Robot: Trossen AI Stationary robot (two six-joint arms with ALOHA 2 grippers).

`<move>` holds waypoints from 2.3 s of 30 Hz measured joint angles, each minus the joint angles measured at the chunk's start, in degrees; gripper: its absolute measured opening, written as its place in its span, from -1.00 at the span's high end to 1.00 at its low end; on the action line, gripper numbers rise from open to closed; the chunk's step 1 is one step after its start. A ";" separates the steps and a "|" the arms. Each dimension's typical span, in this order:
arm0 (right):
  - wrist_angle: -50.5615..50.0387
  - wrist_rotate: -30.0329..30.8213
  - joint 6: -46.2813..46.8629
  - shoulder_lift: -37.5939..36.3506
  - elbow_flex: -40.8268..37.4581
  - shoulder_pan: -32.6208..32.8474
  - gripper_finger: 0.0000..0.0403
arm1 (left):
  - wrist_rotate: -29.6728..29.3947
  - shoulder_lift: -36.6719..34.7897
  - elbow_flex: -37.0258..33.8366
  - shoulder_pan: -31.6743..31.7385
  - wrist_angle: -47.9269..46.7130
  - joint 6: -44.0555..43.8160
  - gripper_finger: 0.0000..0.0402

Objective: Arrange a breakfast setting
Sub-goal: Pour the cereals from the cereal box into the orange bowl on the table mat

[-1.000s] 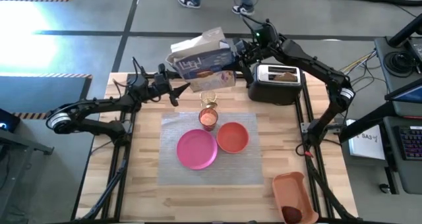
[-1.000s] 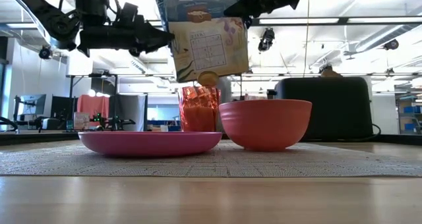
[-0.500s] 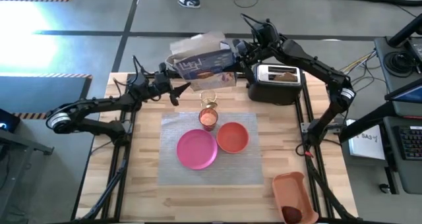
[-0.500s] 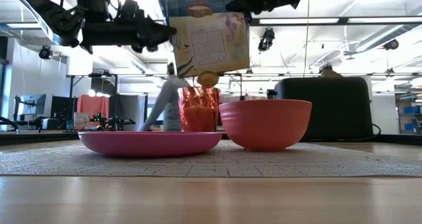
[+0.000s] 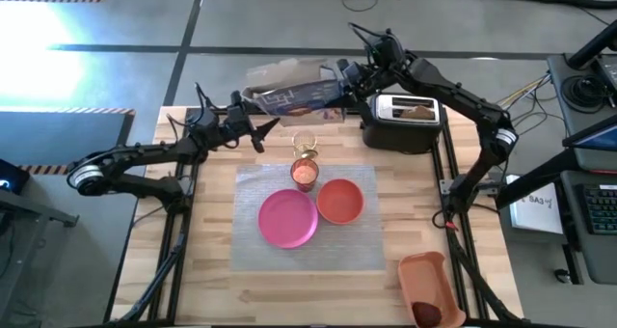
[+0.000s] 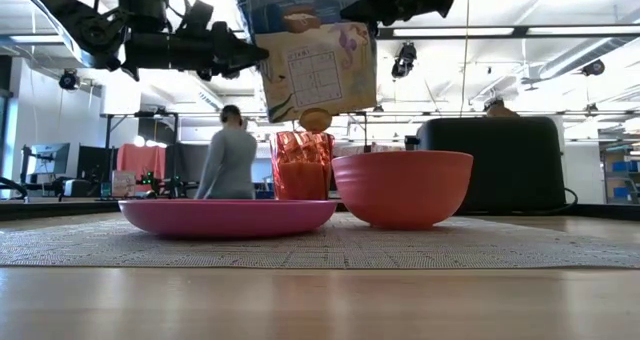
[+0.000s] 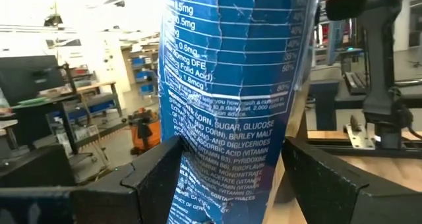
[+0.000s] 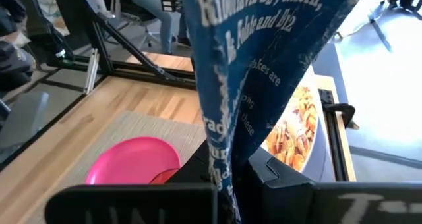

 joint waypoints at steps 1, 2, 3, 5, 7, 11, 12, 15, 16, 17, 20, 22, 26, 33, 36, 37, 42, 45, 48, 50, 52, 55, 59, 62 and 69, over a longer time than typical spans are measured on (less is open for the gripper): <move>-0.04 -0.06 -0.01 0.01 0.00 0.00 0.96 | 0.46 0.00 0.01 -0.01 0.02 0.02 -0.21; -0.20 -0.30 -0.01 0.01 0.00 0.00 0.96 | 1.17 0.01 0.24 -0.11 -0.06 -0.01 -0.21; -0.42 -0.73 0.03 0.01 0.01 0.00 0.96 | 1.48 0.04 0.57 -0.20 -0.11 0.00 -0.21; -0.55 -0.99 0.01 -0.06 0.04 0.00 0.96 | 1.16 0.04 1.03 -0.35 -0.02 0.55 -0.21; -1.16 -0.98 -0.03 -0.08 0.11 0.00 0.96 | 0.08 0.04 1.28 -0.37 -0.16 1.99 -0.21; -2.08 -0.74 0.00 -0.06 0.11 0.00 0.96 | -1.82 0.09 1.63 -0.44 -1.60 2.75 -0.23; -2.18 -0.76 -0.01 -0.06 0.11 0.00 0.96 | -1.86 0.09 1.66 -0.44 -1.58 2.75 -0.24; -2.44 -0.79 0.08 -0.06 0.11 0.00 0.96 | -2.02 0.09 1.66 -0.49 -1.77 2.57 -0.31; -2.56 -0.76 0.08 -0.06 0.11 0.00 0.96 | -2.09 0.09 1.66 -0.50 -2.18 2.54 -0.34; -2.63 -0.73 0.09 -0.06 0.11 0.00 0.96 | -2.15 0.09 1.66 -0.55 -2.68 2.47 -0.36; -3.12 -0.66 0.21 -0.04 0.09 0.00 0.96 | -2.22 0.09 1.62 -0.57 -4.13 2.57 -0.43; -3.26 -0.42 0.24 -0.02 0.09 0.00 0.96 | -2.10 0.09 1.47 -0.59 -4.31 4.10 -0.44; -3.50 -0.31 0.37 -0.02 0.04 0.00 0.96 | -2.06 0.07 1.38 -0.59 -4.90 4.45 -0.45; -4.24 -0.22 0.39 0.07 0.00 0.02 0.96 | -1.98 0.39 2.48 -0.61 -8.69 3.10 -0.43; -4.24 -1.55 0.37 0.07 0.00 0.02 0.96 | -1.93 0.90 3.13 -0.61 -8.72 2.95 -0.43; -4.25 -2.28 0.39 0.07 0.00 0.02 0.96 | -1.80 0.99 3.37 -0.60 -8.95 2.93 -0.43; -4.35 -4.18 0.58 -0.26 0.00 0.02 0.95 | 3.91 1.16 3.92 -0.47 -9.01 2.15 -0.43; -4.39 -5.01 0.59 -0.74 0.00 0.02 0.95 | 6.90 0.51 4.40 -0.44 -9.11 1.42 -0.42; -4.44 -5.54 0.34 -1.16 0.00 0.02 0.95 | 9.12 -0.97 4.98 -0.44 -9.27 1.38 -0.42; -4.44 -5.52 0.05 -1.50 0.08 0.05 0.95 | 9.42 -2.45 5.28 -0.44 -10.03 1.41 -0.42; -4.39 -5.37 -0.11 -1.89 0.11 0.07 0.95 | 8.70 -4.01 5.53 -0.49 -12.39 2.12 -0.42; -4.50 -5.02 -0.12 -2.61 0.09 0.13 0.96 | 7.86 -6.22 4.91 -0.57 -15.83 3.23 -0.42; -4.57 -5.07 -0.24 -4.01 0.04 0.13 0.96 | 12.33 -7.74 4.46 -0.96 -16.49 2.01 -0.42; -4.85 -5.51 -0.55 -4.87 0.04 0.15 0.96 | 13.80 -8.38 4.35 -0.98 -16.99 1.47 -0.42; -4.60 -5.94 -0.21 -4.93 0.04 0.15 0.96 | 19.50 -8.31 4.57 -1.38 -16.35 -0.63 -0.42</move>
